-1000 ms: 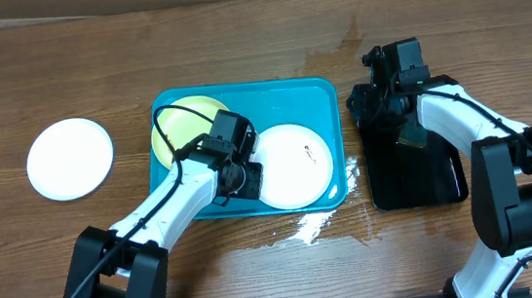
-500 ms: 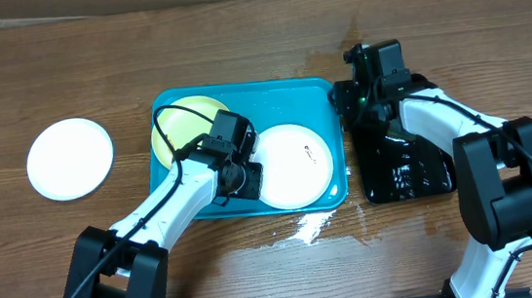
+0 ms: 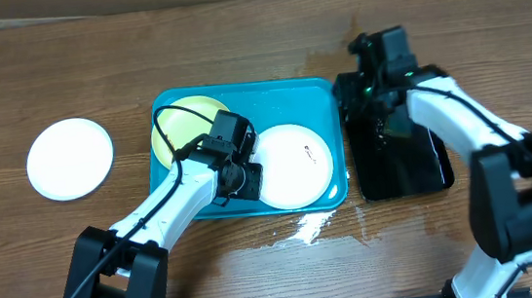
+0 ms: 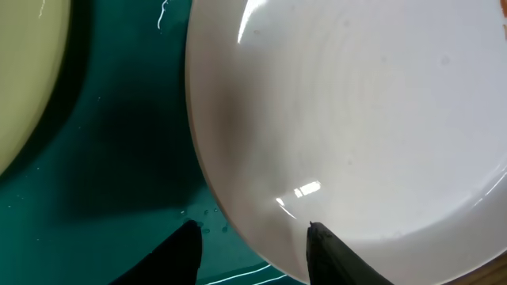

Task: Clean dirty plates on tray and stack at the side
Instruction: 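Position the right gripper around the sponge on the black tray, then close the right gripper on the sponge and lift it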

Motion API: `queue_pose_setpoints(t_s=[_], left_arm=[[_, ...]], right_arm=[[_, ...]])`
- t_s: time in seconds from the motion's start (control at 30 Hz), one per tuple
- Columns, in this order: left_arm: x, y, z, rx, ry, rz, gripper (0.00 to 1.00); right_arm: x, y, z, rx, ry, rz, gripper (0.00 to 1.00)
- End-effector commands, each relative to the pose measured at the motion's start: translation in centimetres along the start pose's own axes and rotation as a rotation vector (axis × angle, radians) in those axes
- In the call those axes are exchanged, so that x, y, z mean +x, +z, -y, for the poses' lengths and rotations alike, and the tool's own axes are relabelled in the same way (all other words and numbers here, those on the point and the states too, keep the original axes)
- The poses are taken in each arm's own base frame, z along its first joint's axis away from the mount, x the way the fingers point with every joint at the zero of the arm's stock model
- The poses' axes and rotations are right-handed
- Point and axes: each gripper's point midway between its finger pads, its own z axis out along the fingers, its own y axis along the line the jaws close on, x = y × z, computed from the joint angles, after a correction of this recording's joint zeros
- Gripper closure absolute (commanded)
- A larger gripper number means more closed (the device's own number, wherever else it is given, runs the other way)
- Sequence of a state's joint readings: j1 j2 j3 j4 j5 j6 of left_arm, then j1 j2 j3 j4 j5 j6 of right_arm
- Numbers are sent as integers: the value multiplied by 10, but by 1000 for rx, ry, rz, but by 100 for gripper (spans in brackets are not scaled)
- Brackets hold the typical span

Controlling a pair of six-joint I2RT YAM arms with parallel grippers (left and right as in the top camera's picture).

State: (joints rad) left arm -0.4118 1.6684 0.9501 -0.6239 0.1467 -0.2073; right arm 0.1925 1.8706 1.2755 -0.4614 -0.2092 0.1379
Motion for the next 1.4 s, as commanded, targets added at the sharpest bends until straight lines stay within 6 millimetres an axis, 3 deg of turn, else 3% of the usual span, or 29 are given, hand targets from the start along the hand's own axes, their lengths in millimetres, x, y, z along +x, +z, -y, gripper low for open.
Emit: queue_pose_setpoints(t_s=[0.0, 0.1, 0.2, 0.4, 0.93, 1.03, 1.23, 1.37], left_arm=[[-7, -2, 3, 10, -7, 14, 51], [-7, -2, 3, 10, -8, 13, 50], [-8, -2, 3, 10, -33, 16, 49], [-12, -2, 3, 10, -106, 36, 49], [-12, -2, 3, 10, -109, 35, 45], [-12, -2, 3, 11, -109, 35, 45], [-12, -2, 3, 10, -109, 35, 44], [-12, -2, 4, 13, -109, 34, 44]], right_arm=[[-30, -54, 27, 161, 31, 99, 46], [-4, -65, 53, 275, 96, 9, 45], [23, -59, 65, 306, 115, -87, 43], [46, -46, 103, 497, 191, -111, 43], [78, -17, 103, 439, 289, -125, 42], [77, -10, 105, 428, 286, -86, 33], [89, -10, 103, 418, 291, -132, 49], [107, -16, 104, 437, 284, -210, 51]])
